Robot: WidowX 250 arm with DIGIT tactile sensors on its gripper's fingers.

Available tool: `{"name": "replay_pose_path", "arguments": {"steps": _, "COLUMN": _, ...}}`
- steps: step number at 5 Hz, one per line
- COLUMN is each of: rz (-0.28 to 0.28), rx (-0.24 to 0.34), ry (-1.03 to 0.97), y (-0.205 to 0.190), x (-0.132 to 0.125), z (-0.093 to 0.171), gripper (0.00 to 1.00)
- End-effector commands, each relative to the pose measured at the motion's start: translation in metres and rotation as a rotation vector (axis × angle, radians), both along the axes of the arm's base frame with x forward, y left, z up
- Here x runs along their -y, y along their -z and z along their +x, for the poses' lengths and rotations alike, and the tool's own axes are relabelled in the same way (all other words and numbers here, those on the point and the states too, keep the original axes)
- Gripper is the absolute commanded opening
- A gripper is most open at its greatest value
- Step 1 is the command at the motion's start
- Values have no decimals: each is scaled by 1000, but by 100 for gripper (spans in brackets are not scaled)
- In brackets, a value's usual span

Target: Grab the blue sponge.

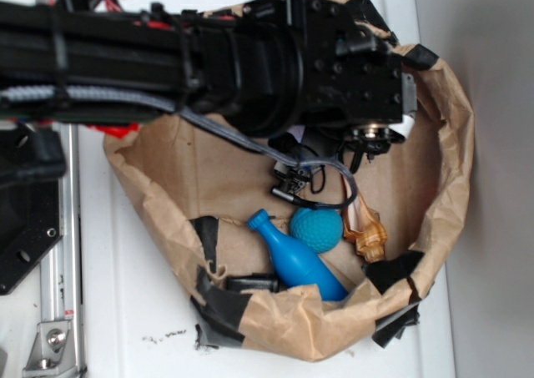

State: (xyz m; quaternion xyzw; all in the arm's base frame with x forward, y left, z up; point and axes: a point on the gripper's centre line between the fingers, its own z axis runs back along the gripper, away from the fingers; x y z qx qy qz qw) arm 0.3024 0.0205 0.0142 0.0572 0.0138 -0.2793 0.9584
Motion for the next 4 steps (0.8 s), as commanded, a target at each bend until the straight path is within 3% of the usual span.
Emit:
{"name": "replay_pose_path", "arguments": {"steps": 1, "rz": -10, "rx": 42, "ry": -67, "y": -4, "x": 7, "z": 0, "gripper": 0}}
{"name": "replay_pose_path", "arguments": {"steps": 2, "rz": 44, "rx": 127, "ry": -157, "y": -48, "x": 17, "z": -5, "gripper": 0}}
{"name": "replay_pose_path", "arguments": {"steps": 3, "rz": -4, "rx": 97, "ry": -327, "y": -99, "x": 41, "z": -18, "gripper": 0}}
{"name": "replay_pose_path", "arguments": {"steps": 4, "rz": -9, "rx": 42, "ry": -556, "y": -135, "x": 36, "z": -29, "gripper": 0}}
